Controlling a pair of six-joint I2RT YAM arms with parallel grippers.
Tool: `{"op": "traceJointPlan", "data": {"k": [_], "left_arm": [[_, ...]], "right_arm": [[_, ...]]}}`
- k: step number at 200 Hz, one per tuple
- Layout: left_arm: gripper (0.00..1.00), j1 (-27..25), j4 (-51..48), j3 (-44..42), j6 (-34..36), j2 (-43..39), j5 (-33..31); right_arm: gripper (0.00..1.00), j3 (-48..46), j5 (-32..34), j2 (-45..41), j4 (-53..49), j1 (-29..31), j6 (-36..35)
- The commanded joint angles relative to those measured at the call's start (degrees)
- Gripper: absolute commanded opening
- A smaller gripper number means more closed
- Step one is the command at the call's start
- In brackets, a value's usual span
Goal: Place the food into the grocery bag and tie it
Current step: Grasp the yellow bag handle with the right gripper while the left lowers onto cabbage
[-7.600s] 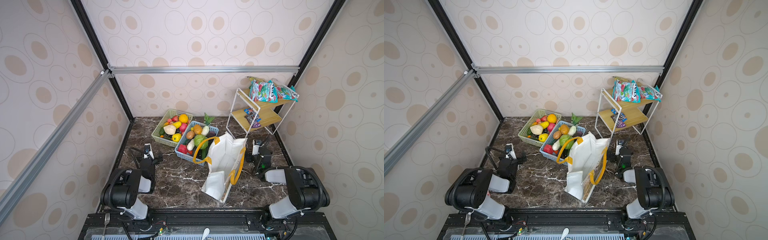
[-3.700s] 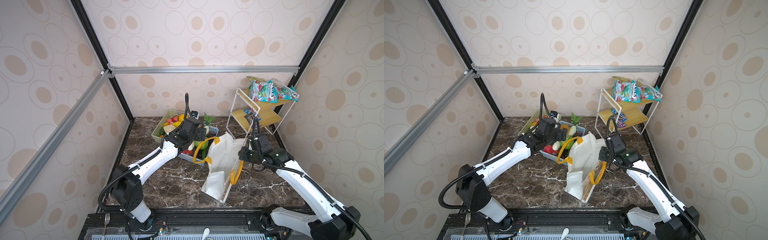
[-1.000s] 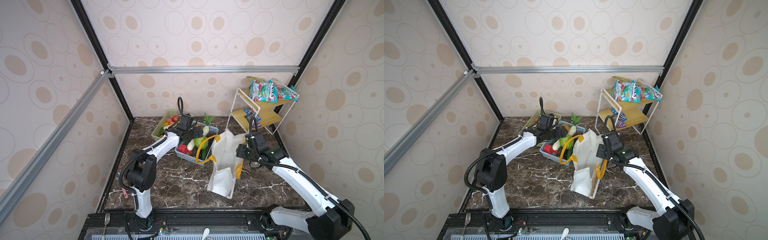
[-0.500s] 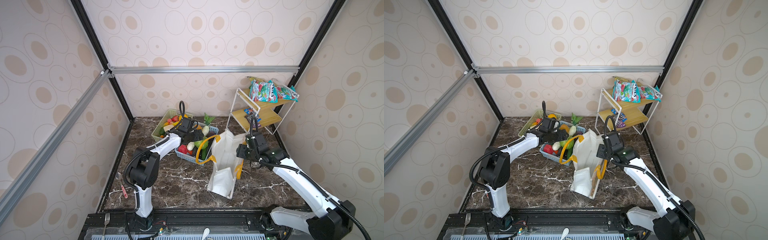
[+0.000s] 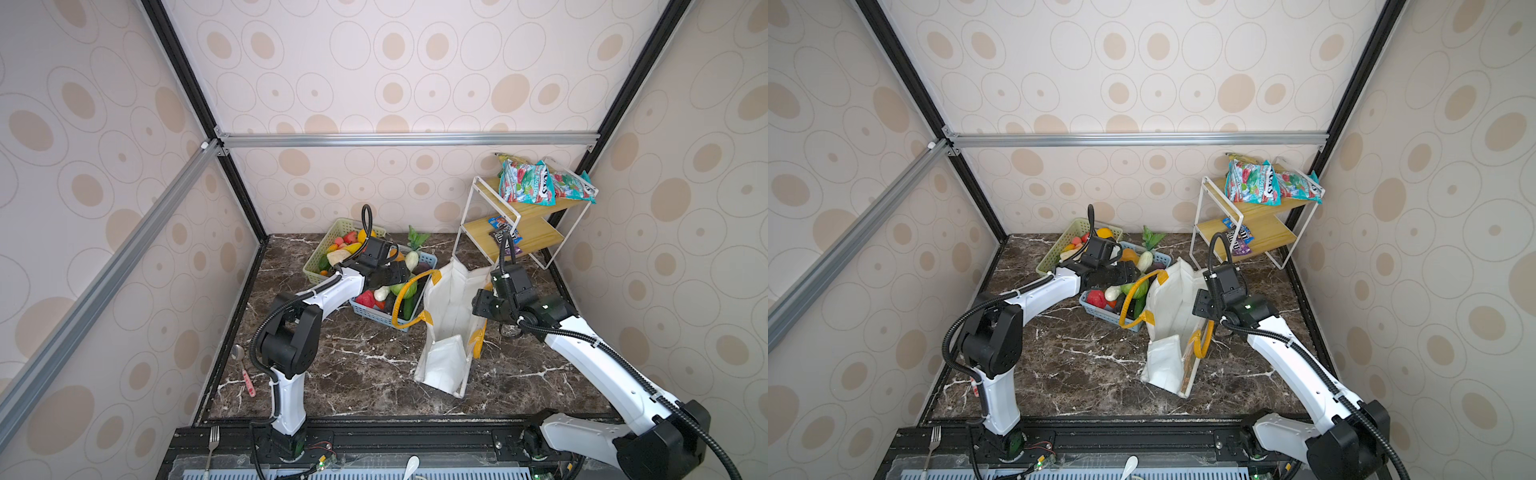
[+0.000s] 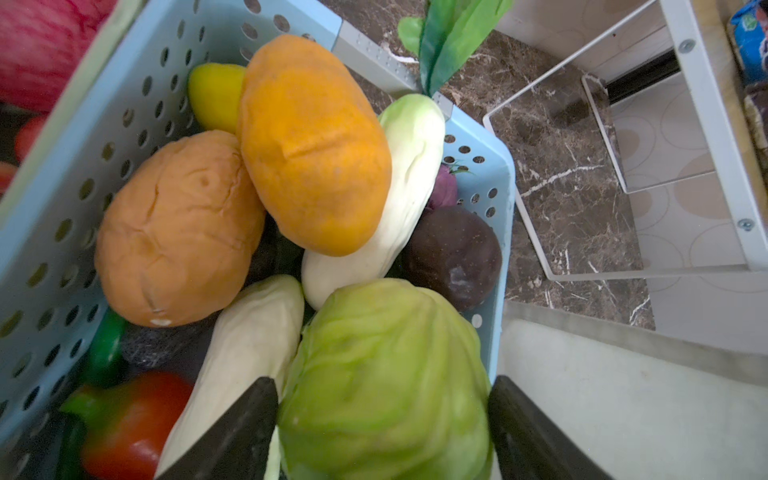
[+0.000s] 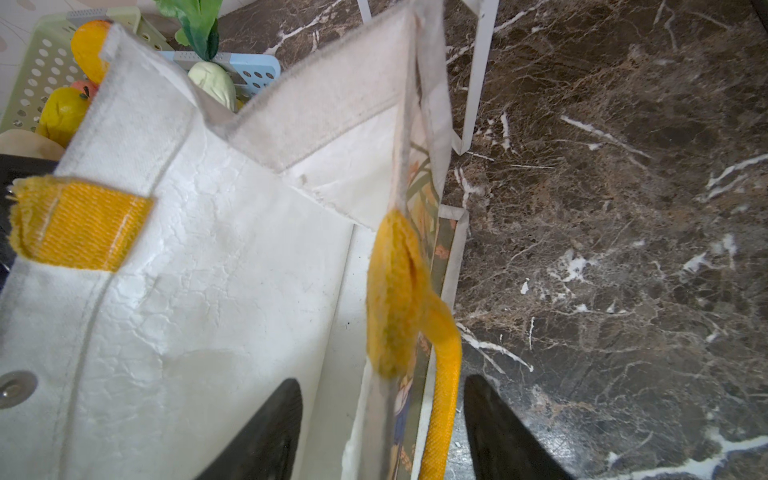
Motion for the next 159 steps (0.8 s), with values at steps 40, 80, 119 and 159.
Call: {"op": "traceJointPlan", "data": {"k": [40,80,119,159], "left_arm": [[0.58,-0.9,0.0,-0.6,0.4,0.9,-1.0],[0.44,-1.0,-0.8,-0.4,3.1,0.0,-3.0],[0.4,-1.0,-0.5,-1.2,3.5,-2.3,-3.0],[0.39,-0.9,-0.6,-1.2,3.2,-4.7,-5.7]], "right_arm": [[0.65,-1.6,-0.2,-1.2,-0.7,0.1,1.4],[0.65,-2.5,0.0,-2.7,-1.2,0.2,1.9],[0.65,-2.4,-0.6,-2.6,-1.5,0.1,2.0],[0.65,-1.2,-0.7,-2.2,-1.8,0.1,1.6]]}}
